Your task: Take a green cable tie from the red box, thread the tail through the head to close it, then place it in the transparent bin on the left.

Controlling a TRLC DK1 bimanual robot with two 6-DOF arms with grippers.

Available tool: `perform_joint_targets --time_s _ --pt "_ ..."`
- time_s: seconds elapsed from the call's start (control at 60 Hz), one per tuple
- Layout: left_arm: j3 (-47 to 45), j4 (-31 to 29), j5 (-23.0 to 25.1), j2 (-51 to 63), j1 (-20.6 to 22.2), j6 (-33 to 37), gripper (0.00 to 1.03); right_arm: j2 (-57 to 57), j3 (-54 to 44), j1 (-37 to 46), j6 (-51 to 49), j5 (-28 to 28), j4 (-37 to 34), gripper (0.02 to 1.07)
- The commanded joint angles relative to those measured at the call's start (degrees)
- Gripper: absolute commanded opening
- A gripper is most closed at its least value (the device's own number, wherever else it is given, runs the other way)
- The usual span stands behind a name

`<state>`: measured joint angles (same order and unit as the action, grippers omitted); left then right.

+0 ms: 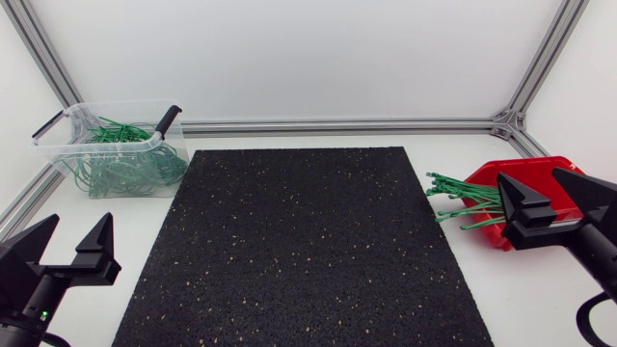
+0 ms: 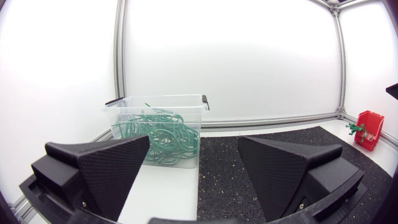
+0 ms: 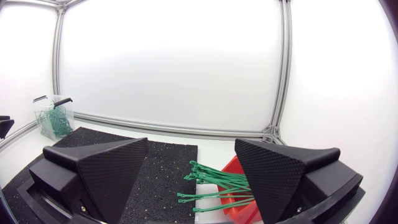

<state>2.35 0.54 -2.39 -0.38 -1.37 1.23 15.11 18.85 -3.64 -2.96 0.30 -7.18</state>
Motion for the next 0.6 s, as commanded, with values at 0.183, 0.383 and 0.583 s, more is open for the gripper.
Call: perform_joint_targets --time_s 0.183,0.383,0.583 --pt "-2.17 -1.5 -0.07 -0.23 0.14 -1.06 0.99 14.33 14.28 1.79 0.06 -2.93 -6.97 0.99" --pt "-2.17 -1.5 -0.07 -0.23 0.22 -1.06 0.99 27.6 24.83 12.25 -2.4 -16.73 -14.0 1.0" --pt "-2.17 -1.5 -0.07 -0.14 0.22 -0.97 0.99 42.1 34.41 14.71 -12.6 -21.83 -23.49 1.03"
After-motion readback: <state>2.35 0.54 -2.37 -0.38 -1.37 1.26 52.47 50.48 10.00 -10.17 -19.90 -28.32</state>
